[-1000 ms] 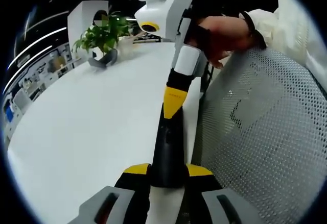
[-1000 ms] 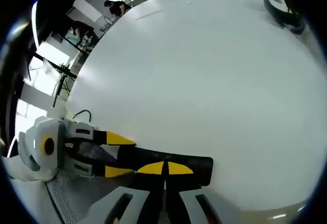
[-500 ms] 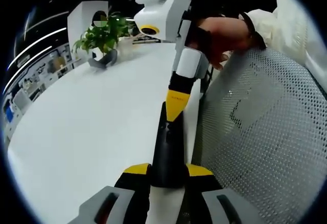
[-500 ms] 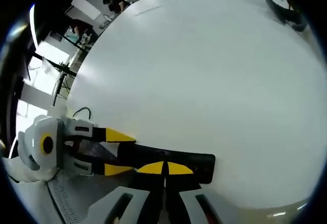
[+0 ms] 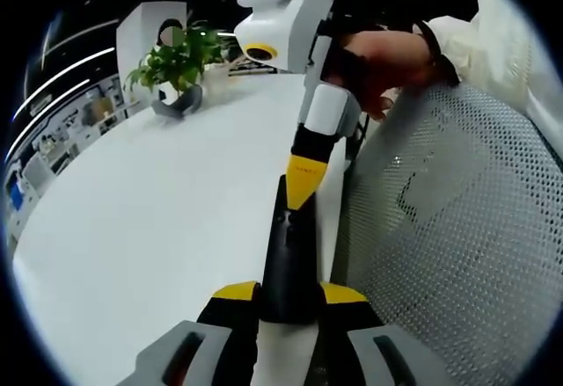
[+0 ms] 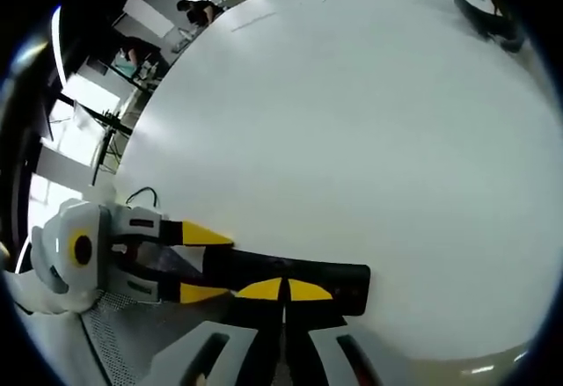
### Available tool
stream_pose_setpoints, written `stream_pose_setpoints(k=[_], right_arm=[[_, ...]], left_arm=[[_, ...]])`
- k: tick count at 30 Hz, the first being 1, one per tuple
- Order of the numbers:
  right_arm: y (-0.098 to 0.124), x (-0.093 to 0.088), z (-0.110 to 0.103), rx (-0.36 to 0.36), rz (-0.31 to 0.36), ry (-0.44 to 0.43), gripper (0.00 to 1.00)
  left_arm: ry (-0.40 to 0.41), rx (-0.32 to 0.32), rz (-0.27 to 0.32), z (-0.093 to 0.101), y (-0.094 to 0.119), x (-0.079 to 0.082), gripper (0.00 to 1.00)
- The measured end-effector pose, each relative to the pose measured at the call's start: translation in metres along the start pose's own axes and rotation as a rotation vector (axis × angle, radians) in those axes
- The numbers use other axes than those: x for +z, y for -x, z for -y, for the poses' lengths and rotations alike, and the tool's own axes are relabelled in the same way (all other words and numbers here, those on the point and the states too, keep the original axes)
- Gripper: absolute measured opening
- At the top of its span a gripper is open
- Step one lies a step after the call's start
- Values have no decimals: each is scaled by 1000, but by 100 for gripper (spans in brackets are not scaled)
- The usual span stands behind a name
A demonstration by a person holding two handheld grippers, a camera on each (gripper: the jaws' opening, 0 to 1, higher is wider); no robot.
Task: Press the specified remote control buttons in sequence, fully releasing each button before pressing the next.
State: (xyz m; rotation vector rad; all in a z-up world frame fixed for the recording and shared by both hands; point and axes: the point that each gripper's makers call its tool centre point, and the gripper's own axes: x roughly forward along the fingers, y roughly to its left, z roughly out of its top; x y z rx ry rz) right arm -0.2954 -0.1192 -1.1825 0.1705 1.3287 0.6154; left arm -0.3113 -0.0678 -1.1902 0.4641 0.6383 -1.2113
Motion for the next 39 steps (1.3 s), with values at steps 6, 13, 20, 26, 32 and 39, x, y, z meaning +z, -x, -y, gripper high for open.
stream_pose_setpoints(k=[6, 13, 20, 26, 32, 39], right_arm=[[3, -5, 3, -20, -33, -7, 0], [7, -6, 12, -58, -37, -32, 0], [9, -9, 12, -59, -54, -55, 0], [7, -11, 9, -55, -70, -46, 0], [6, -11, 11, -61, -79, -49, 0], [5, -12, 12, -47, -82, -72, 0]], left_arm=[[1, 0, 4, 0, 0, 0, 25], [1, 0, 4, 0, 0, 0, 25], [2, 0, 6, 0, 0, 0, 25], [2, -1, 6, 1, 0, 0, 25], [2, -2, 6, 1, 0, 1, 26], [2, -2, 9, 1, 0, 1, 26]])
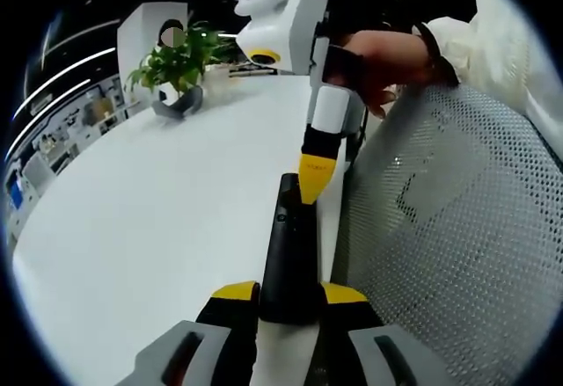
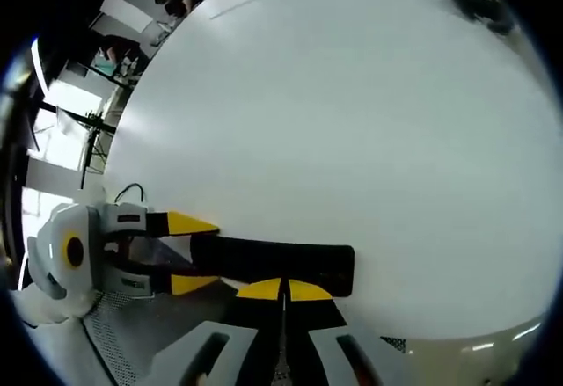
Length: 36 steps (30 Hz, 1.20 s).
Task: Press the specified remote control buttons in sequence, fully releasing each button before pressing the next.
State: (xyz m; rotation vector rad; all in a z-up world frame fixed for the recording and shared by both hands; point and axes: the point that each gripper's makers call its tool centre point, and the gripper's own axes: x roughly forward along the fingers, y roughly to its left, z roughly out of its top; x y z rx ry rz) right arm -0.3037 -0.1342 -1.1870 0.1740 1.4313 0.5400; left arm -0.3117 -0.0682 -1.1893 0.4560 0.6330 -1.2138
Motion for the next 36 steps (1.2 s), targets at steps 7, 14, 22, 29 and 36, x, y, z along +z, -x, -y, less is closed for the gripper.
stream_pose_setpoints(k=[7, 14, 22, 29, 36], right_arm=[[0, 0, 0, 1, -3, -3, 0], [1, -1, -2, 2, -7, -9, 0], [4, 4, -2, 4, 25, -8, 0], [6, 10, -3, 8, 56, 1, 0], [5, 12, -4, 2, 64, 17, 0]], left_arm=[[0, 0, 0, 0, 0, 0, 26], [-1, 1, -2, -1, -1, 0, 26], [0, 3, -1, -1, -1, 0, 26], [3, 4, 0, 0, -1, 0, 26], [4, 4, 2, 0, -1, 0, 26]])
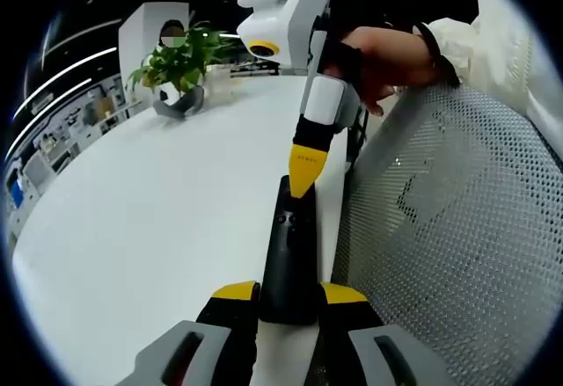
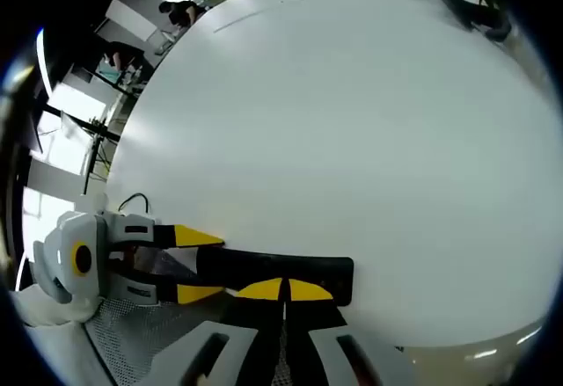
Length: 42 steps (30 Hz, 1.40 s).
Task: Press the specified remote control buttons in sequence, fully releasing each button before pressing the next.
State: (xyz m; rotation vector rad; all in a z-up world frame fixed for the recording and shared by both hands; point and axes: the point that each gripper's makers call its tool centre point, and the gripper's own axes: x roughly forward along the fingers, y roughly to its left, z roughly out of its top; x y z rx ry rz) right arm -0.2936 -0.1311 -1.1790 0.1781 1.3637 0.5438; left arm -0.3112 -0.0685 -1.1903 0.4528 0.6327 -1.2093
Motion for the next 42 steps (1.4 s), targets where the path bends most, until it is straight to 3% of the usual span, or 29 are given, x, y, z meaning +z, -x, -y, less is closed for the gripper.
stream_pose_setpoints(k=[12, 29, 32, 36, 42], right_arm=[[-4, -2, 3, -48, -24, 53, 0], [-4, -1, 4, -36, -14, 47, 0], [-4, 1, 2, -68, -17, 99, 0], [-2, 6, -7, -11, 19, 93, 0], [-4, 10, -9, 7, 40, 93, 0]], left_arm=[[0, -1, 2, 0, 0, 0, 26], [1, 3, 0, -1, 0, 0, 26], [-5, -1, -1, 0, -1, 0, 25], [-19, -2, -5, 2, -2, 1, 25], [-31, -8, -9, 4, -3, 2, 24]])
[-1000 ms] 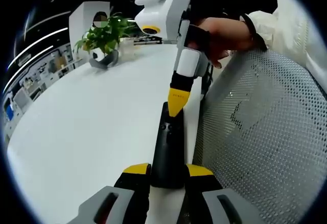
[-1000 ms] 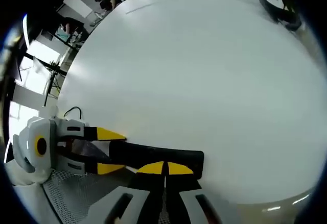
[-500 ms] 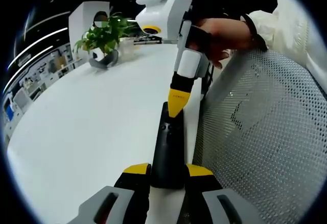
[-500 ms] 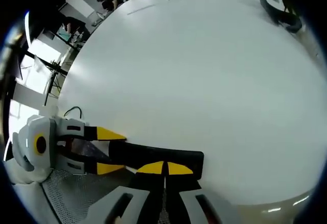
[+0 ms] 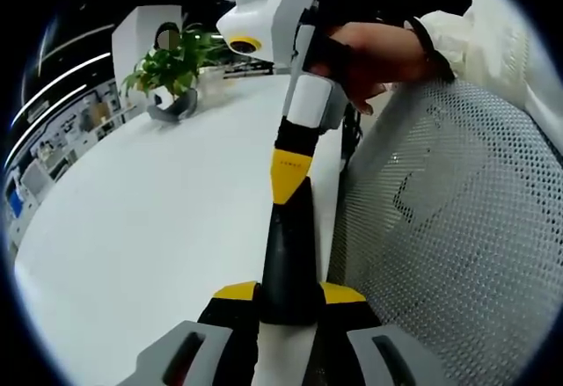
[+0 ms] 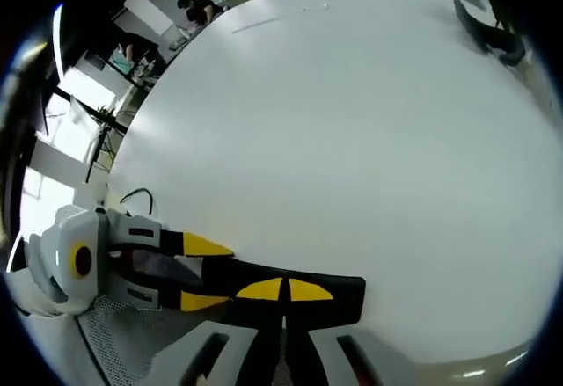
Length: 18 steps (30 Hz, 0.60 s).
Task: Press the specified remote control buttons in sequence, fully releasing each button before pressing the next.
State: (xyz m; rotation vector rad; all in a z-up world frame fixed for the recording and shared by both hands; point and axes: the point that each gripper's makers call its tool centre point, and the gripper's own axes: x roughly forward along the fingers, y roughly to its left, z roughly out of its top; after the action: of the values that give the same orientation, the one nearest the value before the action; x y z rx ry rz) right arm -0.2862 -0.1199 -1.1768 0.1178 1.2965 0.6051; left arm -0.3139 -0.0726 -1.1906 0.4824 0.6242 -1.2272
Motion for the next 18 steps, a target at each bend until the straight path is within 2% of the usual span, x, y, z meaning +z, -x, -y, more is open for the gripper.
stream_pose_setpoints(k=[6, 12, 14, 18], right_arm=[[-6, -1, -4, -31, -18, 89, 0], [-9, -1, -8, 9, -23, 88, 0], [-11, -5, -8, -1, -45, 101, 0], [-11, -4, -6, -3, -39, 96, 0]], left_arm=[[10, -8, -2, 2, 0, 0, 24], [-9, -15, 0, 5, -1, 1, 25], [-9, -16, -4, 5, -1, 1, 25], [-13, -16, -2, 5, -1, 1, 25]])
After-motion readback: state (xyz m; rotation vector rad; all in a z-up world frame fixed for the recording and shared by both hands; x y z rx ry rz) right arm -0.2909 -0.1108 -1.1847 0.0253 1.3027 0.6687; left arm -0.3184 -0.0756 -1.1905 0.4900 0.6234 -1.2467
